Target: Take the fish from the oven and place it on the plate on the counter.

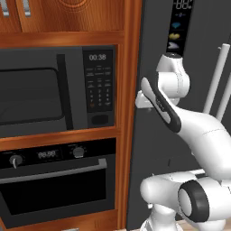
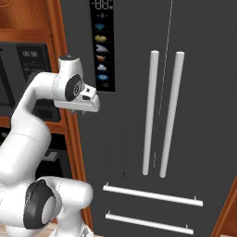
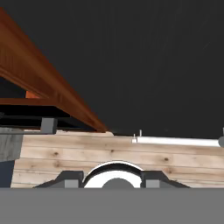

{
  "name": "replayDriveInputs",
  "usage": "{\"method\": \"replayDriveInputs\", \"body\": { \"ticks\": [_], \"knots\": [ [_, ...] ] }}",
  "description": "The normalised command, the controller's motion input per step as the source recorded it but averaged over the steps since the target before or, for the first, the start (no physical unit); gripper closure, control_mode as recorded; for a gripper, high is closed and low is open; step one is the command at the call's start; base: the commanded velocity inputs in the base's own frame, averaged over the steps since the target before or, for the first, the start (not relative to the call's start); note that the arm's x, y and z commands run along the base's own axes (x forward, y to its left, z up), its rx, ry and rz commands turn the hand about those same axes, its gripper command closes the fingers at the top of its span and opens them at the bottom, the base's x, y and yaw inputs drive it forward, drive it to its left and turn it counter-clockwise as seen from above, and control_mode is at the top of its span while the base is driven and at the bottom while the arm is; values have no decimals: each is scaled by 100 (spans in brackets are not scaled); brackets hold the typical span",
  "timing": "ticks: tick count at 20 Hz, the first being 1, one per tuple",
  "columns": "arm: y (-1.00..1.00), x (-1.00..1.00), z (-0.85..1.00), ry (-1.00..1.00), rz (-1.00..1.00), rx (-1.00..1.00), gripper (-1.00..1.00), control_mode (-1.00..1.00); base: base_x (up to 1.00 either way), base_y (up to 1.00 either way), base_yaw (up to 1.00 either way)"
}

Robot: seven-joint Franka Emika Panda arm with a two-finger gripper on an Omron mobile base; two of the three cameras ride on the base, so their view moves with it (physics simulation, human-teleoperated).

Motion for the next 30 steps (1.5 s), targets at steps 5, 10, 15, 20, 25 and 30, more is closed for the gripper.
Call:
{"method": "replayDriveInputs", "body": {
  "ticks": [5,10,15,20,25,30],
  "knots": [
    [6,-47,-4,0,4,-1,-100,-100,0,0,0],
    [26,-83,-17,-1,13,-6,-100,-100,0,0,0],
    [66,-89,-18,-7,30,-14,-100,-100,0,0,0],
    [98,-55,-25,-10,31,-25,-100,-100,0,0,0],
    [84,-20,-20,-18,33,-27,-100,-100,0,0,0],
    [73,0,-67,-8,26,-23,-100,-100,0,0,0]
  ]
}}
